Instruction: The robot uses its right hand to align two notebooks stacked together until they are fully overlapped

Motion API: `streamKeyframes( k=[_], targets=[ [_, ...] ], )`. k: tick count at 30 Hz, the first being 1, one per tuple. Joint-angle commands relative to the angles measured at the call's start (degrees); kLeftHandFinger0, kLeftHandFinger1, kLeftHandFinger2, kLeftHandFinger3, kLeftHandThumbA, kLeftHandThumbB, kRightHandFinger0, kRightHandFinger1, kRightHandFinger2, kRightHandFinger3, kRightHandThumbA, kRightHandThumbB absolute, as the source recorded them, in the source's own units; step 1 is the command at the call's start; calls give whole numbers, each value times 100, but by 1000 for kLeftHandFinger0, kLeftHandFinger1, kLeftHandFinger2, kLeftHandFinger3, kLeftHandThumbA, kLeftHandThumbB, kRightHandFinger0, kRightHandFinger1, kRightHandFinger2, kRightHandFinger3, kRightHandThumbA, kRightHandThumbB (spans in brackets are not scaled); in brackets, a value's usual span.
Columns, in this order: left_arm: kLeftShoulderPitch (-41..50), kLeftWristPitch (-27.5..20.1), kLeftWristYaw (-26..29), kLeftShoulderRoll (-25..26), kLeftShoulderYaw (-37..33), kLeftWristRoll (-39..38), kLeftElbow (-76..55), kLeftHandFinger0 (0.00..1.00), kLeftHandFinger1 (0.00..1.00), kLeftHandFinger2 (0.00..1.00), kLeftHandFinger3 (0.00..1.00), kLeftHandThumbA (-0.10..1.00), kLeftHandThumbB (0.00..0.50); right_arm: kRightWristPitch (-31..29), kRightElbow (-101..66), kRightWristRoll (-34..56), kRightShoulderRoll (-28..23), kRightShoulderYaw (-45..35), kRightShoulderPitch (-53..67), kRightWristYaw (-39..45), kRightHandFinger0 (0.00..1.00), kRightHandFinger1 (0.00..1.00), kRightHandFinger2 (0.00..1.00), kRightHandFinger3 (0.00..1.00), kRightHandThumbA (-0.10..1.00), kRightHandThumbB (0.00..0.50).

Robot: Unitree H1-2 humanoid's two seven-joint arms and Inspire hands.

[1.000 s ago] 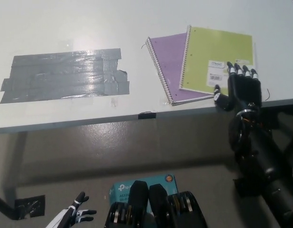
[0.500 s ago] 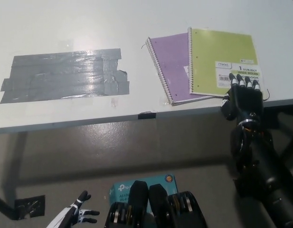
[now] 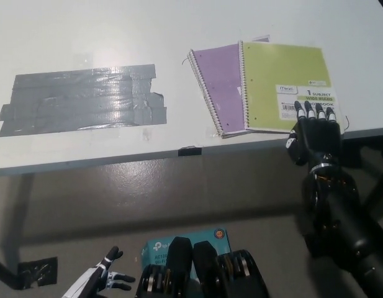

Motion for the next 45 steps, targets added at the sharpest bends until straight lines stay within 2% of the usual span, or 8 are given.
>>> streamKeyframes(
  k=[1, 12, 14, 22, 30, 34, 39, 45],
  targets=[
    [-67, -165, -107, -18, -25, 17, -87, 649, 640, 639, 1000, 1000, 500, -403, -14, 52, -146, 393, 97, 588, 1000, 1000, 1000, 1000, 1000, 393],
    [-51, -123, -92, -73, -50, -11, -110, 629, 593, 589, 1000, 1000, 500, -702, -24, 8, -265, 879, -40, 336, 1000, 1000, 1000, 1000, 1000, 433],
    [-61, -95, -48, -95, -45, 25, -127, 772, 643, 532, 1000, 1000, 500, -745, -23, 53, -205, 884, -81, 291, 1000, 1000, 1000, 1000, 1000, 428],
    [-38, -66, -102, -139, -11, -56, -165, 798, 669, 471, 1000, 1000, 500, -565, -47, -42, -119, 1034, -307, 471, 1000, 1000, 1000, 1000, 1000, 406],
    [22, -69, -80, -121, -67, 36, -236, 657, 596, 519, 1000, 1000, 500, -493, -57, -90, -198, 1173, -486, 726, 1000, 1000, 1000, 1000, 1000, 388],
    [19, -117, -85, -133, -102, 49, -218, 671, 553, 433, 1000, 1000, 500, -455, -43, -174, -265, 1257, -528, 757, 1000, 1000, 1000, 1000, 1000, 385],
    [19, -125, -46, -153, -124, 81, -243, 533, 441, 322, 1000, 1000, 500, -538, -72, -157, -507, 1212, -594, 698, 1000, 1000, 1000, 1000, 1000, 392],
    [-44, 37, -74, -189, -95, 10, -327, 466, 400, 308, 1000, 1000, 500, -627, 9, -260, -742, 1239, -736, 677, 1000, 1000, 1000, 1000, 1000, 389]
  ],
)
